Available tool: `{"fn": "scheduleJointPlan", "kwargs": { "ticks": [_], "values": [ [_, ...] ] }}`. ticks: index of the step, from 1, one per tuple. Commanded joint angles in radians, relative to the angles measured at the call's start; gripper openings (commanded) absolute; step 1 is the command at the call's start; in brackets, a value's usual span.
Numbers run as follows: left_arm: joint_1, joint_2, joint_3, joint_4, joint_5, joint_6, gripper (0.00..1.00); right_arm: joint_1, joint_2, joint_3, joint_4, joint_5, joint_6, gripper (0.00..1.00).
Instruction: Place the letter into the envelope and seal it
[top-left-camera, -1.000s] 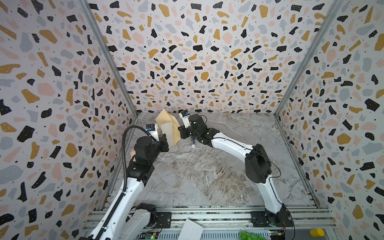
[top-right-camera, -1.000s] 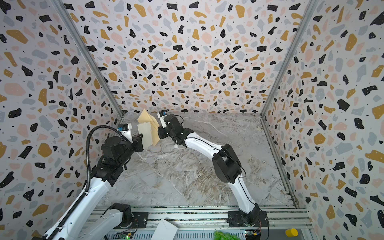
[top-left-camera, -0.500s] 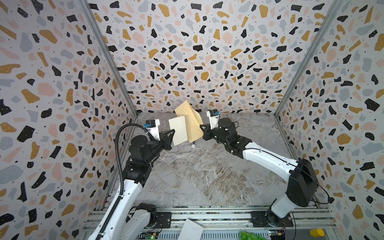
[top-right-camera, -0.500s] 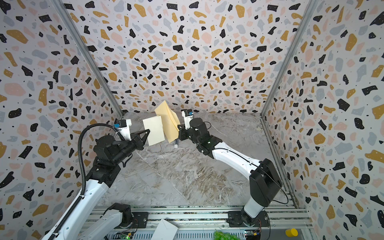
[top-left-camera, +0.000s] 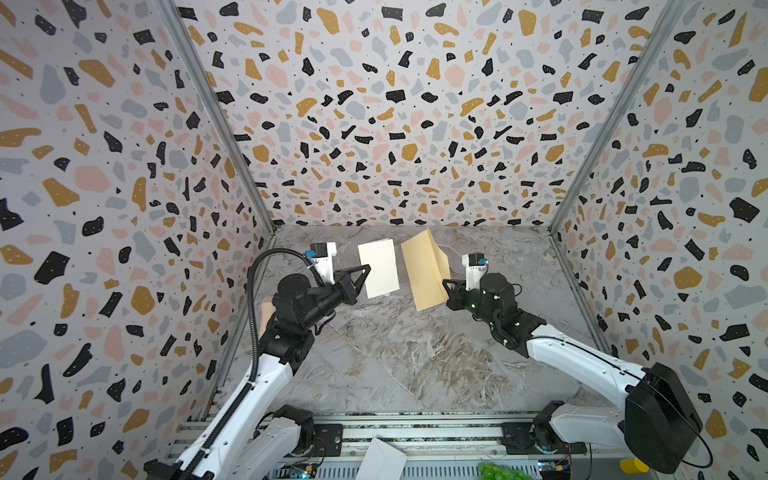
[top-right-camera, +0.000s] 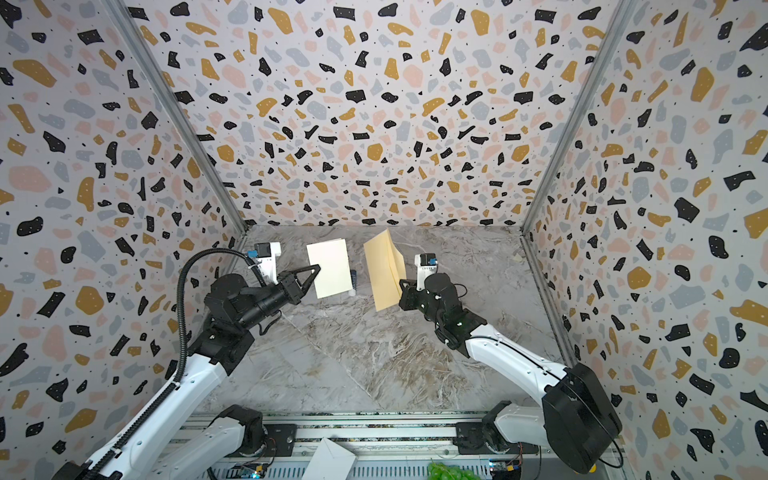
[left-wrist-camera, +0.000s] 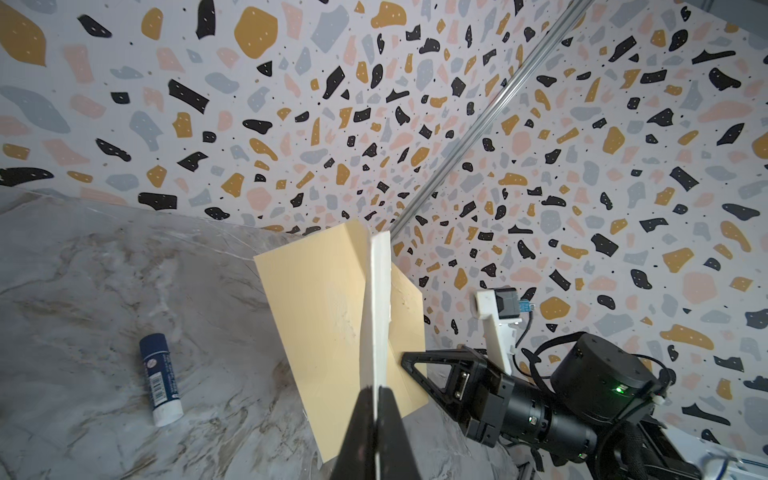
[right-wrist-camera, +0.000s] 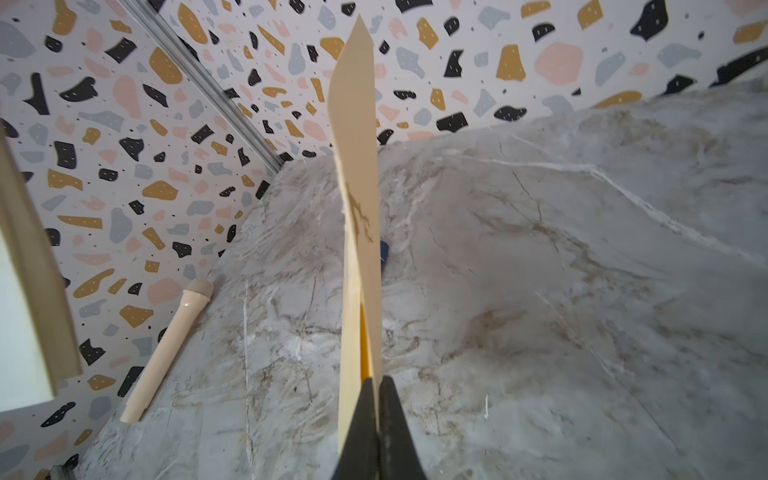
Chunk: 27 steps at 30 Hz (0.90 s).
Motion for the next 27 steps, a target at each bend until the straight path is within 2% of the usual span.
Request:
{"fn": "scheduleJointPlan", "kwargs": {
  "ticks": [1,9,22,27],
  "values": [
    [-0.049,0.013,-0.023,0.073,-0.036,-0.019,0.00,-0.018,-0.058,-0.068,0.054,-0.009,0.071,0.00],
    [-0.161,0.061,-0.051,0.126,-0.100,-0.056,0.00,-0.036,-0.050,-0.245,0.147,-0.019,0.172,0.00],
    [-0.257,0.121,-0.079,0.210,-0.156,-0.104,0.00,-0.058,0.020,-0.359,0.208,0.017,0.266,0.00],
    [-0.272,0.129,-0.081,0.218,-0.173,-0.106,0.00,-0.058,0.051,-0.365,0.201,0.023,0.277,0.08]
  ]
}}
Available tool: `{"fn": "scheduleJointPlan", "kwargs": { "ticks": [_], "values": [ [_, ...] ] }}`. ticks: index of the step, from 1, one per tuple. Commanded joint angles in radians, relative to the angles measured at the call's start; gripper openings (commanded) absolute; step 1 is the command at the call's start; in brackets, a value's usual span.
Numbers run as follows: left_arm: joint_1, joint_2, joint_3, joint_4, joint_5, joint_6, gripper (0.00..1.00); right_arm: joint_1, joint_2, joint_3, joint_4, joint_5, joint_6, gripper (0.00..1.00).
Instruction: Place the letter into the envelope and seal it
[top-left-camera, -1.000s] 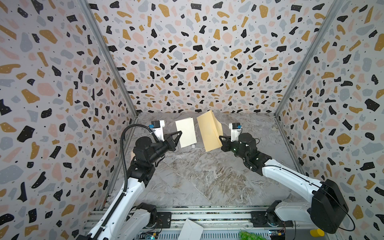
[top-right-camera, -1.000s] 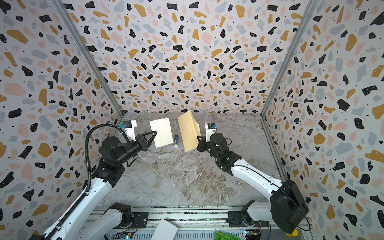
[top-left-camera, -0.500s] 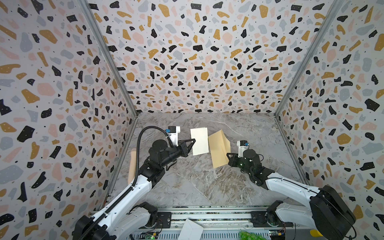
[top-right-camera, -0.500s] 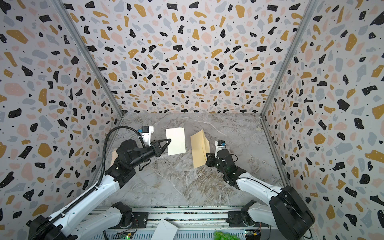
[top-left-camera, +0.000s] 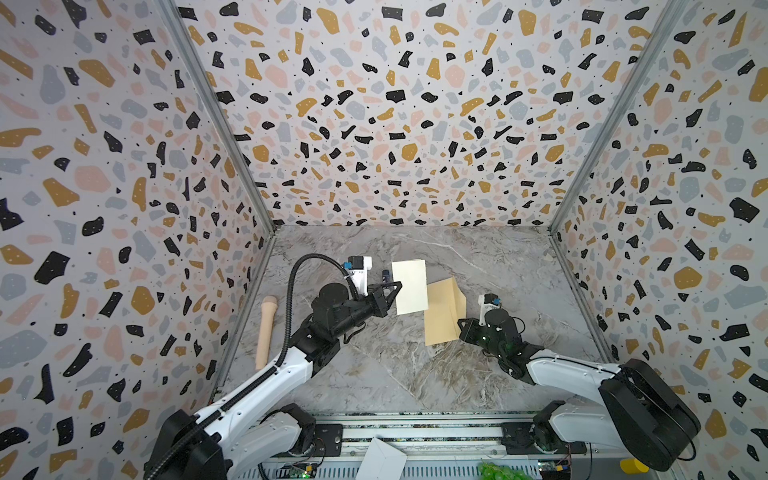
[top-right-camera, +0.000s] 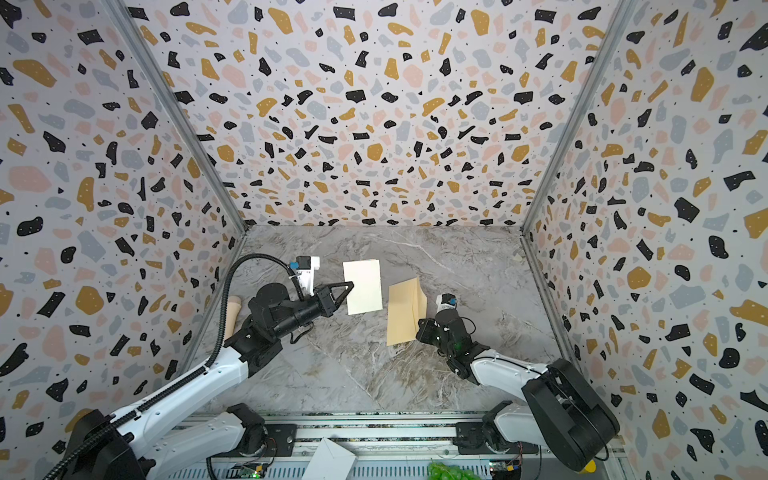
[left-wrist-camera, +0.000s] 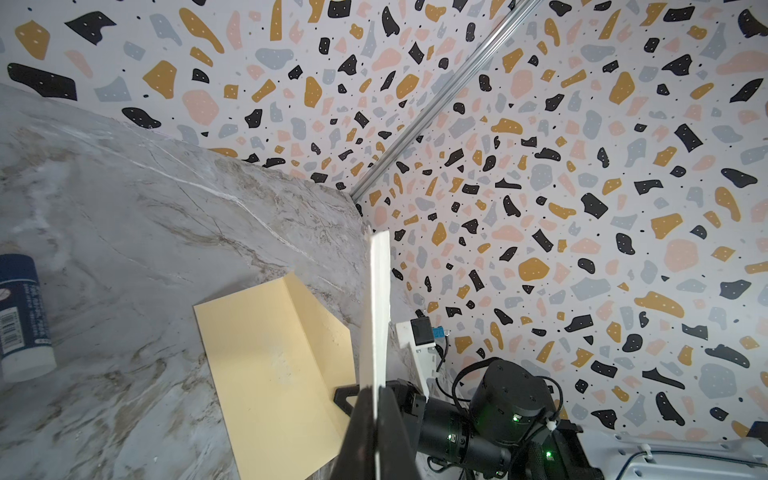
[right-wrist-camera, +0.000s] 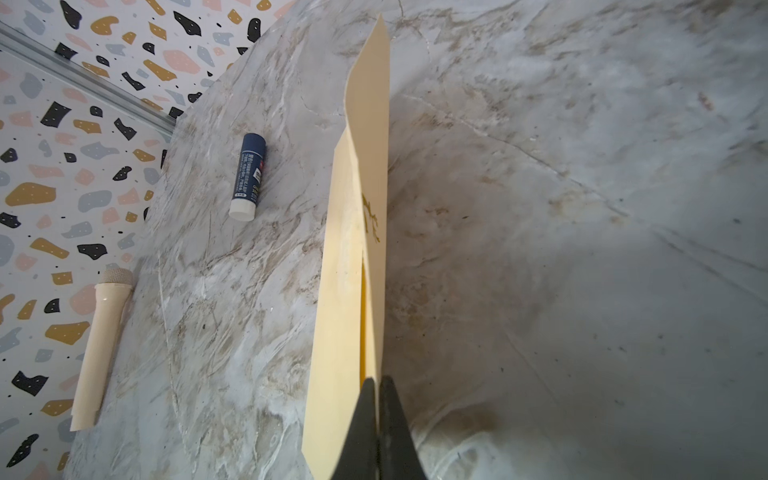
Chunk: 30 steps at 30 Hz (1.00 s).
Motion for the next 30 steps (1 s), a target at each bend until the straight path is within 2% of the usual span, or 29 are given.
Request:
{"fn": "scheduleJointPlan", "kwargs": {
  "ticks": [1,8,13,15,18,24,27,30],
  "values": [
    [-0.010,0.001,-0.011,0.072,-0.021,-0.007,0.00,-0.003,0.009,-0.010,0.017,0.020,0.018,0.11],
    [-0.026,0.009,-0.013,0.087,-0.032,-0.020,0.00,-0.014,-0.054,-0.007,-0.076,0.055,-0.012,0.52],
    [-0.029,0.016,-0.019,0.133,-0.023,-0.059,0.00,-0.036,-0.207,0.018,-0.184,0.043,-0.109,0.89],
    [-0.029,0.022,-0.021,0.156,-0.013,-0.078,0.00,-0.044,-0.278,0.041,-0.227,0.024,-0.152,1.00],
    [-0.030,0.034,-0.022,0.198,0.007,-0.102,0.00,-0.061,-0.377,0.075,-0.263,-0.039,-0.211,0.99],
    [-0.033,0.054,-0.029,0.286,0.041,-0.197,0.00,-0.109,-0.501,0.115,-0.159,-0.308,-0.211,0.99],
    [-0.037,0.057,-0.028,0.313,0.052,-0.223,0.00,-0.109,-0.508,0.121,-0.025,-0.425,-0.146,0.99],
    [-0.041,0.059,-0.029,0.334,0.056,-0.244,0.00,-0.108,-0.477,0.120,0.101,-0.489,-0.057,0.99]
  ]
}}
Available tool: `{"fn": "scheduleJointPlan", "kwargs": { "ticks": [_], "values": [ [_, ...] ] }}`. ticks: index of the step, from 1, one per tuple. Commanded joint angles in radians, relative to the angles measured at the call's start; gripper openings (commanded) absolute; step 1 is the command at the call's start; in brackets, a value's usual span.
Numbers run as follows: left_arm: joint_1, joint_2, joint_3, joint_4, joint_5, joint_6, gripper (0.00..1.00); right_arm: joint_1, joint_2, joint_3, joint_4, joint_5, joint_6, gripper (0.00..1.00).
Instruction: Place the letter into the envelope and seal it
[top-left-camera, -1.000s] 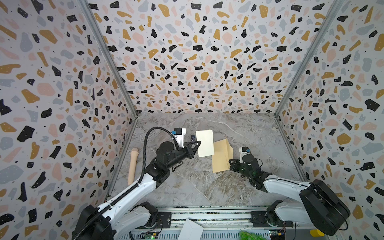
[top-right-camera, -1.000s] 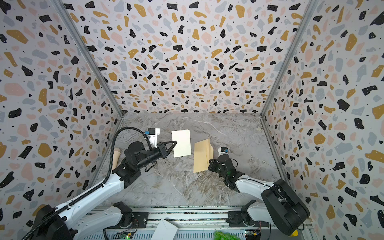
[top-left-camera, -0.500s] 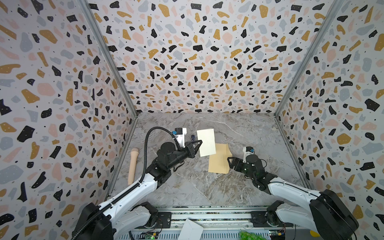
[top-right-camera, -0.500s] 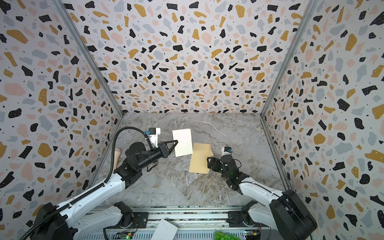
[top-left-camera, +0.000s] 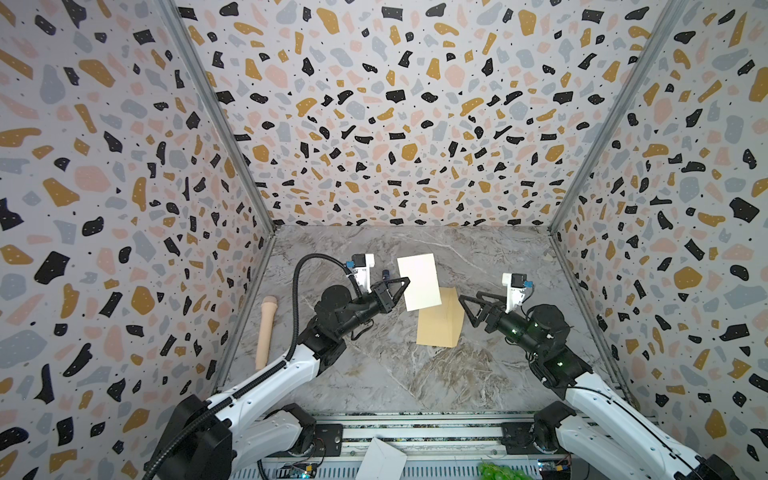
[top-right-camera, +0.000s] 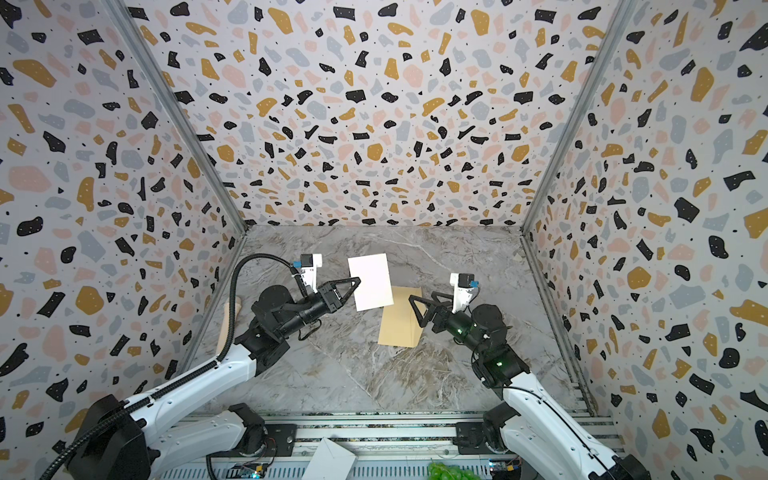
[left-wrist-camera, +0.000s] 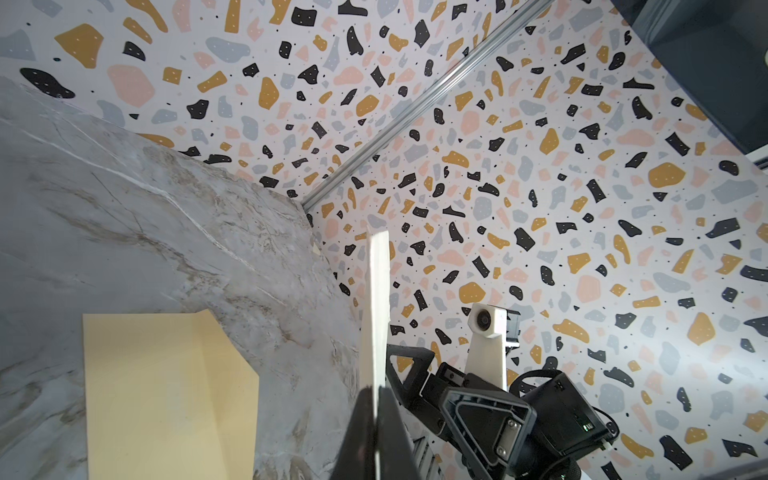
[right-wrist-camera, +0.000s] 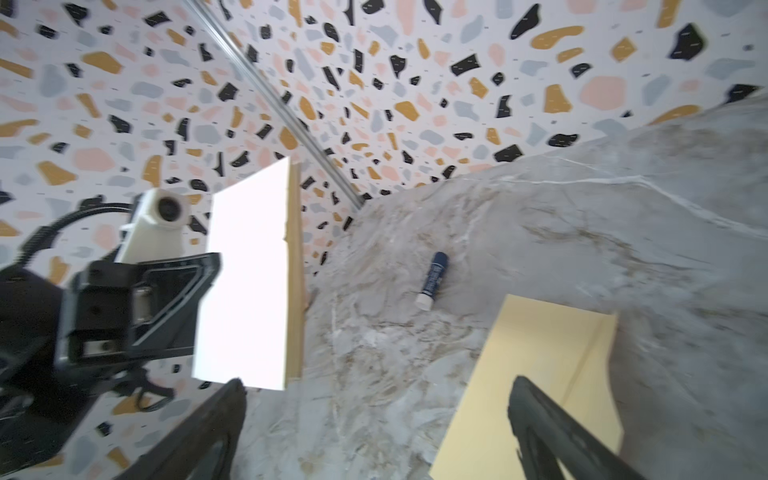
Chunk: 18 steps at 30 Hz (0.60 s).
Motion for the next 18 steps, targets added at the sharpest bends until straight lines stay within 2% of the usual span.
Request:
{"fn": "scheduleJointPlan", "kwargs": {
  "ticks": [1,9,18],
  "values": [
    [-0.010,-0.001,-0.003,0.110,0.027,-0.044,0.00,0.000,0.033,0.034,0.185,-0.150,0.108,0.99],
    [-0.023,0.010,-0.005,0.166,0.039,-0.082,0.00,0.007,0.166,0.041,0.410,-0.205,0.277,0.98],
    [-0.032,0.040,-0.005,0.203,0.046,-0.097,0.00,0.059,0.302,0.076,0.577,-0.206,0.365,0.91]
  ]
}}
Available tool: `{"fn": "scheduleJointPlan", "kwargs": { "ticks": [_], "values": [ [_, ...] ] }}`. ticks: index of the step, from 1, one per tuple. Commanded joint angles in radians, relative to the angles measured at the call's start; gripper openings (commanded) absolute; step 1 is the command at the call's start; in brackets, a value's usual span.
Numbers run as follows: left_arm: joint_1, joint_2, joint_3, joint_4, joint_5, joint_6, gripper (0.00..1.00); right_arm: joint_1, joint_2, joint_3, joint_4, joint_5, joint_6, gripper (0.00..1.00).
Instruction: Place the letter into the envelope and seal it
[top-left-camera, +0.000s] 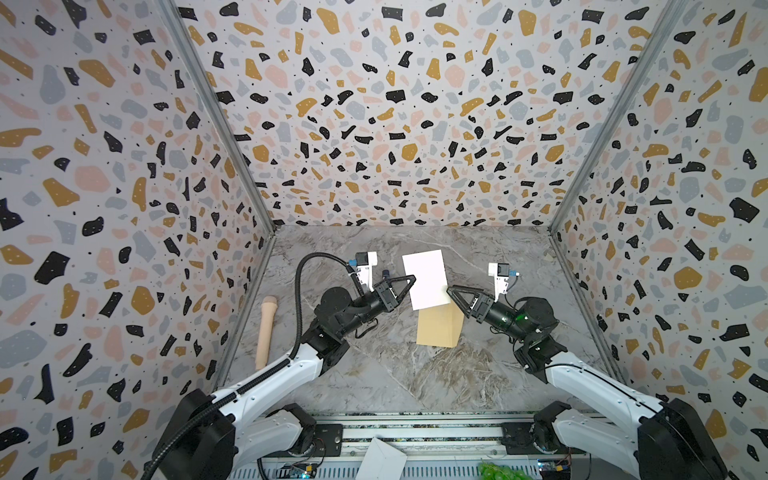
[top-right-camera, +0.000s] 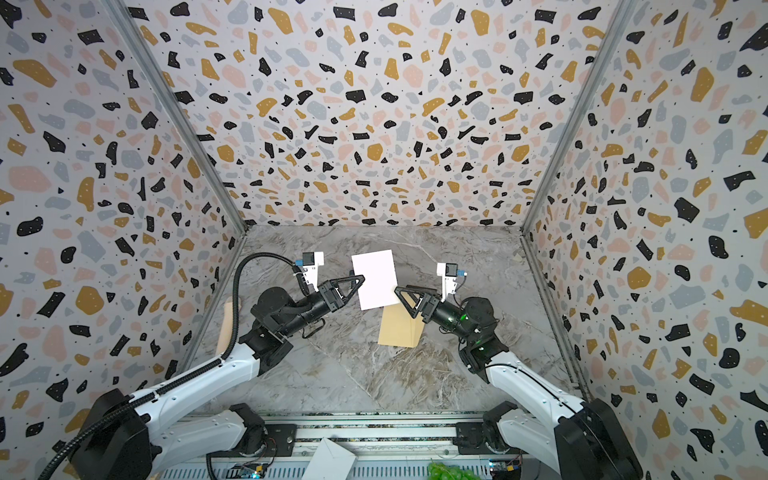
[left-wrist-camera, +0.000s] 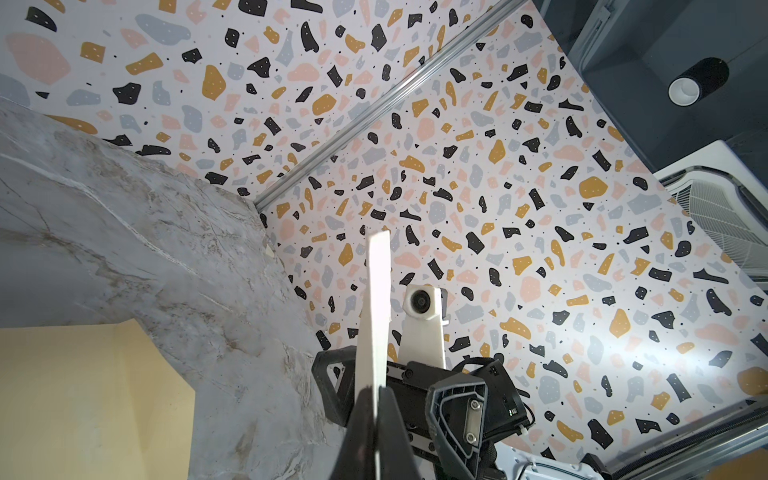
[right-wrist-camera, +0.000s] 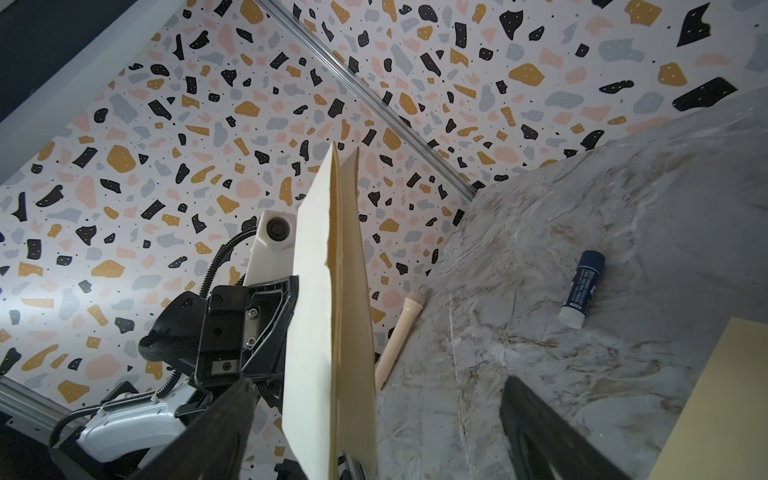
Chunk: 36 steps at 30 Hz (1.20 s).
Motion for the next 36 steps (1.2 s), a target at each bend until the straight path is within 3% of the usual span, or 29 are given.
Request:
{"fn": "scheduleJointPlan", "kwargs": {
  "ticks": [1,9,15,26,31,36],
  "values": [
    [-0.008,0.012,-0.006,0.082,0.022,-0.013,0.00,0.029,0.030,0.067,0.123,-0.014,0.046,0.90],
    [-0.013,0.027,-0.010,0.092,0.021,-0.007,0.00,0.064,0.106,0.096,0.207,0.001,0.093,0.67],
    [-0.015,0.034,-0.017,0.084,0.020,0.005,0.00,0.069,0.130,0.099,0.214,0.011,0.108,0.44],
    [-0.018,0.046,0.018,-0.110,-0.019,0.168,0.00,0.069,0.123,0.102,0.117,0.041,0.060,0.00],
    [-0.018,0.072,0.037,-0.149,-0.019,0.221,0.12,0.070,0.085,0.106,0.008,0.076,-0.016,0.00],
    [-0.018,0.077,0.061,-0.244,-0.049,0.298,0.38,0.057,0.016,0.143,-0.210,0.125,-0.141,0.00]
  ]
}}
